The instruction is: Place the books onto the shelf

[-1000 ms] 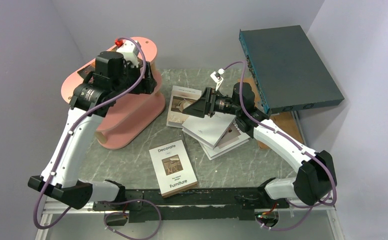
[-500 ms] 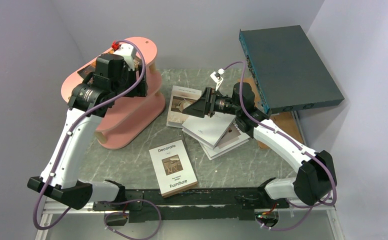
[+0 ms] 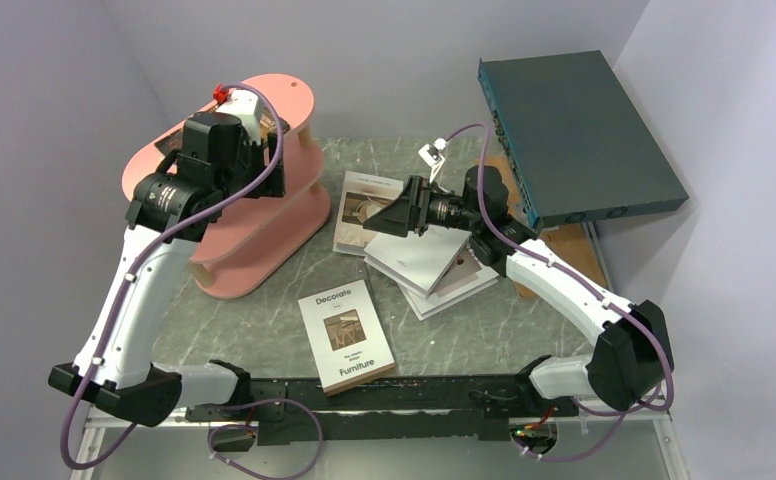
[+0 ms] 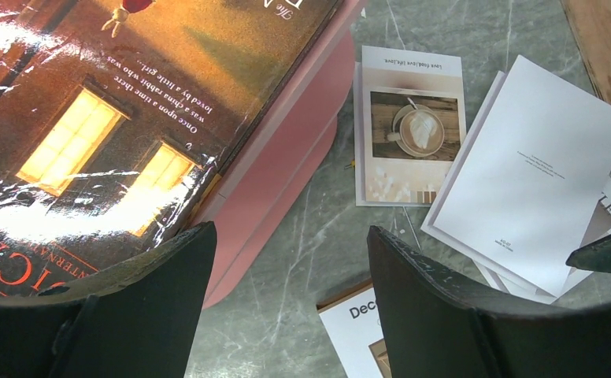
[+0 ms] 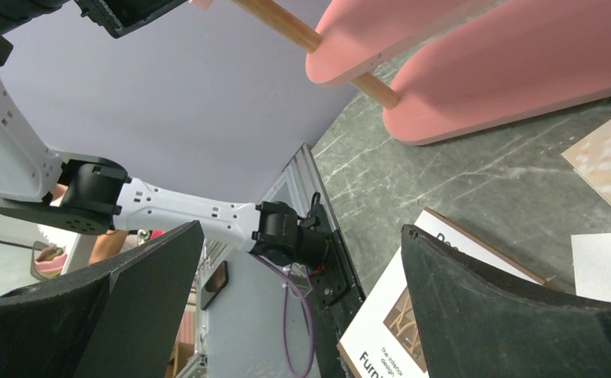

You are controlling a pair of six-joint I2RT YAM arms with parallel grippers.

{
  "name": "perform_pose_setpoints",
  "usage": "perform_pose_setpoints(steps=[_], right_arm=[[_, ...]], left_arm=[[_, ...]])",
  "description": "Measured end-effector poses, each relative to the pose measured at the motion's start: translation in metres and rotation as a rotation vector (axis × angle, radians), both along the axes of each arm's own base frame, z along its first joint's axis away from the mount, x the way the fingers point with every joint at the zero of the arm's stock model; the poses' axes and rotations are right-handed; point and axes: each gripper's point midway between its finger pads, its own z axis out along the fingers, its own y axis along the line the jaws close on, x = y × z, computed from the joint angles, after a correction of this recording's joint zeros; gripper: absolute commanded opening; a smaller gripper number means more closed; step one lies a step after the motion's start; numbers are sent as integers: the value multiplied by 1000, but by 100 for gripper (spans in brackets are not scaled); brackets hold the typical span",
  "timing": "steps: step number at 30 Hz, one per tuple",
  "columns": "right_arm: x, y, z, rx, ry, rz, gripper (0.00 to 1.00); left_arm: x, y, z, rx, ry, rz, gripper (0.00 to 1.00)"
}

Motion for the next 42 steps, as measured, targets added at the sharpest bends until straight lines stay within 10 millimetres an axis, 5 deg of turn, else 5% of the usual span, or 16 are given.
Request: perform_pose_setpoints(steps=[18,22,28,33,37,42], right_arm=[[7,1,-14,-43,11,-38,100],[32,-18,-53,-210,70,-234,100],[51,-79,-124,-515,204,-555,100],[31,-124,-176,-654,335,-699,100],[13,-156,-206,-667,451,-785,100],[7,-175,-225,-623,547,-837,100]], left_arm=[[-8,-2,-2,-32,20,-37,76],[-22,-27,-6,-91,36,-146,77],[-43,-94,-25,-192,79,-358,84],[-47,-143,-79,-276,197,-435,94],[-39,-161,-126,-319,281,-400,93],[-10,-181,-149,-350,289,-360,95]])
